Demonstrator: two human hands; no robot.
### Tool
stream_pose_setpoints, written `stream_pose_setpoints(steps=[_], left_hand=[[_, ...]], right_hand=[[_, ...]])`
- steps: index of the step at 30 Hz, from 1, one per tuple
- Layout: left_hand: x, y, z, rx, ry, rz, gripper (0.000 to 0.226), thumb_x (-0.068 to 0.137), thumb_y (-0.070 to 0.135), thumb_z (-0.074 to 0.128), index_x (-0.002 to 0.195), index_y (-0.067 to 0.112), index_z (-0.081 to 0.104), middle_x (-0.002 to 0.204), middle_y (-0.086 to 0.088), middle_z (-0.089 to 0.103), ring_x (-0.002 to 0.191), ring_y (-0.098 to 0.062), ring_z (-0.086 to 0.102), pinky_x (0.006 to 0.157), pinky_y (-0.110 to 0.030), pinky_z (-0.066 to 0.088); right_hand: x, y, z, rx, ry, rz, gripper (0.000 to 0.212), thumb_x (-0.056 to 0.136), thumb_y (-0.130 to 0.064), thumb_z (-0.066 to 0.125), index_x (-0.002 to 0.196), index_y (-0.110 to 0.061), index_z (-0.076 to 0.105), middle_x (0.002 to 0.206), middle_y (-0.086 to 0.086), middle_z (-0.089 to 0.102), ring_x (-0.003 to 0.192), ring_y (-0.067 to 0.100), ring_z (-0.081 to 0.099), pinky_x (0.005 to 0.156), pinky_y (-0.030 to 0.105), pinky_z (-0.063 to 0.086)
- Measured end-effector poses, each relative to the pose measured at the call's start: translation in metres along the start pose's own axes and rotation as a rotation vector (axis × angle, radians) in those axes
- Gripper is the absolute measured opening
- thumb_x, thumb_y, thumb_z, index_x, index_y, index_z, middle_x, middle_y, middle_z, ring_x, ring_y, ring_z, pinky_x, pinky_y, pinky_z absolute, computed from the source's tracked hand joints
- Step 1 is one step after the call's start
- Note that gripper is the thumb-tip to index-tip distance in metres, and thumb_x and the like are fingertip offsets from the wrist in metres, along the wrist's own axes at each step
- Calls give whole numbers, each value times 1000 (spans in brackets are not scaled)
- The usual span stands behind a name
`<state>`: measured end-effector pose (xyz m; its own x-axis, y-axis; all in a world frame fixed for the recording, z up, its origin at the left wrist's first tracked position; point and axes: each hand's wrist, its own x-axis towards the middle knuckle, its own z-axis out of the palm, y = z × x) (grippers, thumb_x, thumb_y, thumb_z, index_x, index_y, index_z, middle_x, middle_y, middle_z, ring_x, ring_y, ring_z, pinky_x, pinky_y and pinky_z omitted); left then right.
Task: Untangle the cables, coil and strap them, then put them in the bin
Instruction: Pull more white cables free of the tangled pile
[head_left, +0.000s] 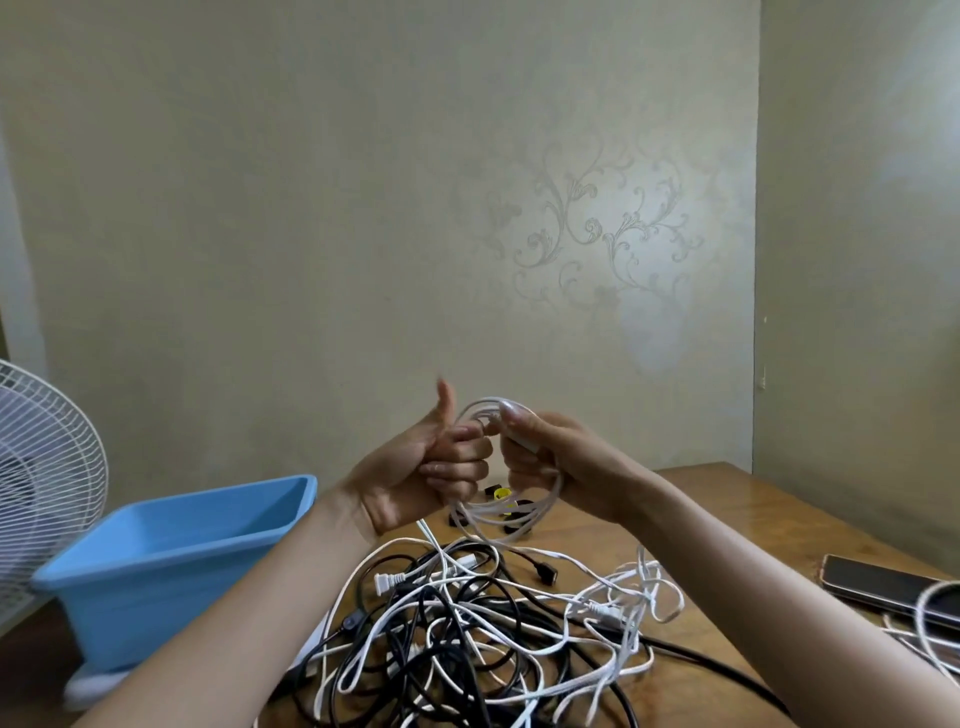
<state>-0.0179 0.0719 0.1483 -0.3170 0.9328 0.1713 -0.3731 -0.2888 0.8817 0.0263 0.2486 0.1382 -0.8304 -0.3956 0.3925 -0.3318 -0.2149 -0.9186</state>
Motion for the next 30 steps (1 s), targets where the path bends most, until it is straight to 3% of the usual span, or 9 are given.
stream_pose_setpoints(steps=[5, 7, 9, 12, 14, 19, 23, 27, 30], left_hand=[[-1, 3, -3, 58, -29, 74, 33, 96, 35, 50, 70, 14, 54, 55, 7, 23, 45, -4, 23, 41, -14, 33], [0, 4, 3, 97, 39, 172, 30, 90, 36, 56, 70, 15, 56, 57, 7, 21, 46, -3, 19, 38, -14, 28], [0, 9, 10, 158, 100, 298, 32, 84, 41, 59, 64, 17, 56, 57, 8, 18, 45, -4, 16, 36, -14, 21], [-3, 23, 10, 136, 96, 435, 31, 83, 32, 66, 59, 19, 51, 56, 9, 18, 45, -4, 15, 35, -16, 20], [-9, 35, 0, 60, 91, 443, 36, 94, 28, 50, 60, 16, 48, 56, 8, 20, 45, -4, 18, 36, -17, 21], [-20, 49, -26, -83, -120, 282, 46, 105, 28, 22, 81, 3, 52, 65, -2, 32, 55, -13, 31, 50, -25, 26], [-18, 45, -24, 122, 70, 301, 22, 87, 27, 65, 73, 12, 61, 55, 5, 22, 44, -6, 20, 36, -18, 26], [-8, 35, -13, 225, 245, 347, 35, 66, 32, 84, 71, 13, 56, 48, 7, 24, 38, -4, 18, 33, -15, 23], [5, 26, 1, 344, 340, 367, 26, 85, 36, 59, 76, 15, 46, 51, 6, 36, 40, -3, 30, 35, -13, 25]], right_hand=[[4, -6, 5, -126, 40, -33, 36, 85, -34, 67, 104, -4, 64, 58, -3, 39, 49, 5, 38, 49, 18, 37], [5, -2, -1, -65, 30, -40, 67, 73, -39, 78, 122, 1, 55, 72, 2, 59, 63, 10, 56, 59, 22, 50], [-3, 4, -5, -105, -47, 22, 66, 73, -37, 76, 126, -8, 52, 91, 5, 69, 79, 16, 66, 70, 26, 55], [-22, 17, -13, -387, -167, 236, 30, 84, -18, 69, 112, -11, 61, 83, 3, 70, 72, 16, 67, 67, 24, 55], [-31, 24, -31, -514, -122, 283, 7, 86, -15, 69, 92, -13, 69, 68, -2, 65, 59, 11, 60, 58, 20, 52], [-56, 12, -79, -635, 296, 278, 41, 66, -49, 80, 76, -10, 72, 73, 5, 67, 69, 13, 59, 70, 24, 48], [-48, -12, -79, -867, 553, 173, 37, 82, -40, 68, 59, -10, 67, 52, -2, 58, 50, 9, 48, 54, 21, 37], [-27, -50, -56, -517, 517, 173, 36, 96, -27, 53, 68, -5, 53, 37, 2, 41, 30, 10, 36, 35, 17, 30], [-13, -71, -27, -30, 381, 184, 30, 101, -19, 43, 73, -7, 47, 46, 8, 45, 37, 13, 51, 41, 24, 49]])
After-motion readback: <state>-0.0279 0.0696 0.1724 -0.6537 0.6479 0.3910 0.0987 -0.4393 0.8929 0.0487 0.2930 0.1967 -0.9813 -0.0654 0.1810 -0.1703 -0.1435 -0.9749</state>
